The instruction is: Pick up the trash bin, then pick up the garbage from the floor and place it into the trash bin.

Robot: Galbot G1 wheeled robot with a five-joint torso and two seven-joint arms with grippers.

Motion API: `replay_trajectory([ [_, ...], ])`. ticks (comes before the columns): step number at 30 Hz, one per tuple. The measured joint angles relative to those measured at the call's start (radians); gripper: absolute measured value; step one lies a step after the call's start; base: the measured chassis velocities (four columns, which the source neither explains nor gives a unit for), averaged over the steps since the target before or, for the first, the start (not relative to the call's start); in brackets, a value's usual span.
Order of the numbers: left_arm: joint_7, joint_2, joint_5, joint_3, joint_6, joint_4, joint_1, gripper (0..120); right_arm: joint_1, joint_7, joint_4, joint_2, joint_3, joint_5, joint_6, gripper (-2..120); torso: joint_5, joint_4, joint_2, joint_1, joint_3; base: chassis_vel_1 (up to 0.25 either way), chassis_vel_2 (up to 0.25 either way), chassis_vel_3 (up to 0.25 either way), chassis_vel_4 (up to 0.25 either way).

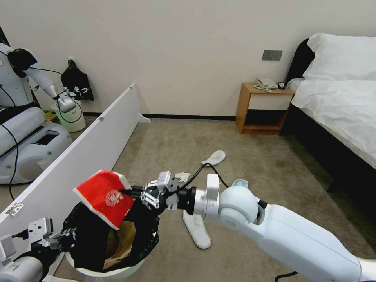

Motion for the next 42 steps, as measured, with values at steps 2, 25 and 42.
replay_trajectory([
  [2, 0.0, 0.0, -0.002, 0.001, 0.0, 0.0, -0.002, 3, 0.002, 0.006, -0.003, 0.005, -0.01, -0.004, 0.001, 5, 0.0001, 0.0, 0.0, 0.0, 0.0, 0.0, 0.0, 0.0, 0.0],
  [25, 0.001, 0.005, -0.019, 0.003, 0.002, 0.026, -0.027, 3, 0.013, 0.054, -0.016, 0.002, -0.013, -0.098, 0.088, 90, 0.0001, 0.0001, 0.0, 0.0, 0.0, 0.0, 0.0, 0.0, 0.0],
  [42, 0.0, 0.001, -0.019, -0.003, 0.002, 0.053, -0.071, 3, -0.268, 0.237, -0.036, -0.037, 0.434, -0.104, 0.064, 100, 0.0003, -0.0001, 0.0, 0.0, 0.0, 0.0, 0.0, 0.0, 0.0],
])
